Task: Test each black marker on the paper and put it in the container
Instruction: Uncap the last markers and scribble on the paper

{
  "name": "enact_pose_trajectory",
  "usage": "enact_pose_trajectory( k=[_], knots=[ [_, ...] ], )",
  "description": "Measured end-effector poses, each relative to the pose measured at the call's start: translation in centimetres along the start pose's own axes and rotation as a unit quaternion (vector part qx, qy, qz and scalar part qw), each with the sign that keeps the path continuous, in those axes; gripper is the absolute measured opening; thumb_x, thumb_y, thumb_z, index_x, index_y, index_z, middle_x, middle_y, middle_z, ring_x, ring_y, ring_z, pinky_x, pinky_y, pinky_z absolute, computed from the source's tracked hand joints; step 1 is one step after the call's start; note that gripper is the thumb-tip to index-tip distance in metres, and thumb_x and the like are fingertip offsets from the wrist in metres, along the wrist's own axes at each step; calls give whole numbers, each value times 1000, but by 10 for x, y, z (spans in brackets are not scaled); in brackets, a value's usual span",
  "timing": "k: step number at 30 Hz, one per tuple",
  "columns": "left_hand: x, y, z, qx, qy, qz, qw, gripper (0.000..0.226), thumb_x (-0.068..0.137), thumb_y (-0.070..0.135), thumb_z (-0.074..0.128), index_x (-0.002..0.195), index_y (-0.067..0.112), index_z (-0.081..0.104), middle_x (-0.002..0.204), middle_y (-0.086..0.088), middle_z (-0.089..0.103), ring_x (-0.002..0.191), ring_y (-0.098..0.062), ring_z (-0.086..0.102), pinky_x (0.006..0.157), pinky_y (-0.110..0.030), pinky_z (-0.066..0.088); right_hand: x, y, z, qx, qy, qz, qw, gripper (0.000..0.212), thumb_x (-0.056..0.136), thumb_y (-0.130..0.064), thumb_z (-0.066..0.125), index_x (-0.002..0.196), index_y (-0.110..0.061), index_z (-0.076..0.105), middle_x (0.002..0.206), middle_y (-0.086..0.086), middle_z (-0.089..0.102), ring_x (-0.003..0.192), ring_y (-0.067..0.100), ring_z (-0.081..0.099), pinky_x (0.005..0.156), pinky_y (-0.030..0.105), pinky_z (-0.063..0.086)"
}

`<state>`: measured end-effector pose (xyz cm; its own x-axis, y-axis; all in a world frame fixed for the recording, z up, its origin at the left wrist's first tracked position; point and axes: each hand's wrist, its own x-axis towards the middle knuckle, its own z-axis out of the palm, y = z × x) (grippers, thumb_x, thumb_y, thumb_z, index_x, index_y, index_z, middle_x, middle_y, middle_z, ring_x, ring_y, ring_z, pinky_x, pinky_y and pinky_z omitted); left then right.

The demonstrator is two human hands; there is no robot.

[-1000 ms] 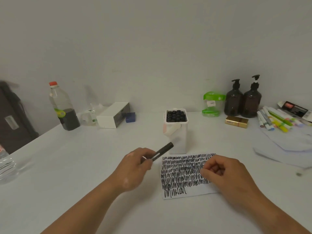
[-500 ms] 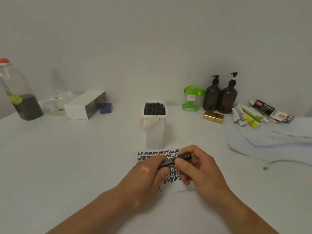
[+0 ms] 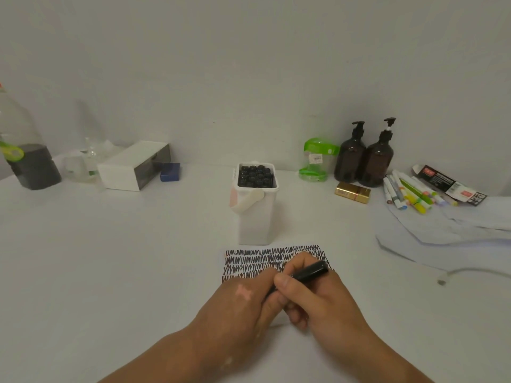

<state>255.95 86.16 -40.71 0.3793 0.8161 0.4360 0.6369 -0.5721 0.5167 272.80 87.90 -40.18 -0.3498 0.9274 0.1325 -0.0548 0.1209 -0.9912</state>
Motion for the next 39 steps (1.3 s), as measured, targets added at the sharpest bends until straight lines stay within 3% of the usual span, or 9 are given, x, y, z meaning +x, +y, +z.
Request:
enact_pose_trajectory(
  k=[5,14,18,21,25,28,33,37,39],
  knots=[
    [0,2,-1,-3,1,-5,1000,39,100,55,33,97,25,57,91,25,62,72,-14,57,55,-7,32,-1,-3,3,41,0,31,999,13,81,-25,68,72,-21,59,52,4,47,46,13,42,42,22,32],
    [1,6,-5,3,-11,-16,1000,40,99,55,35,97,22,59,80,10,71,63,-18,59,60,-28,46,-1,-1,6,109,-2,35,993,13,81,-18,69,71,-19,61,55,4,52,48,13,41,44,22,30],
    [0,5,-6,19,5,-10,1000,42,99,59,34,93,24,57,62,14,52,57,-19,52,55,-27,41,-3,-2,6,105,-9,29,994,17,74,-28,76,71,-22,61,57,3,53,50,12,42,47,22,35],
    [-1,5,-7,26,9,-7,1000,47,96,64,30,93,26,57,68,11,59,57,-19,53,55,-31,45,-3,-2,6,110,-9,17,994,17,69,-33,76,70,-23,62,56,2,54,53,13,44,51,22,38],
    [-2,6,-9,24,11,12,1000,42,96,63,32,93,28,55,99,27,59,60,-16,55,53,-23,40,-4,-2,6,115,-16,6,993,19,70,-31,75,72,-20,60,58,3,50,55,14,43,53,23,38],
    [-4,4,-8,22,17,1,1000,33,99,58,36,93,29,51,80,24,60,63,-13,53,55,-13,35,-3,-2,5,69,-21,-4,997,19,72,-37,75,75,-23,64,60,2,54,55,13,48,53,22,41],
    [0,5,-12,-264,-8,-111,958,18,100,37,45,105,26,58,88,9,71,84,-12,65,79,-29,52,0,-4,-2,25,14,-30,999,39,70,-36,81,105,-20,70,90,10,68,74,22,64,61,30,50],
    [4,0,-14,-375,56,-162,911,28,87,48,59,108,35,70,108,11,73,103,-7,67,83,-17,51,2,1,-3,-91,58,-10,994,48,63,-46,83,104,-26,66,113,-3,72,95,17,72,80,38,60],
    [4,-7,-11,-423,53,-173,888,39,84,53,63,117,35,69,116,4,73,111,-16,67,94,-30,52,3,2,1,-86,42,-3,995,40,67,-39,84,101,-28,66,111,-1,75,97,19,74,81,38,61]
  ],
)
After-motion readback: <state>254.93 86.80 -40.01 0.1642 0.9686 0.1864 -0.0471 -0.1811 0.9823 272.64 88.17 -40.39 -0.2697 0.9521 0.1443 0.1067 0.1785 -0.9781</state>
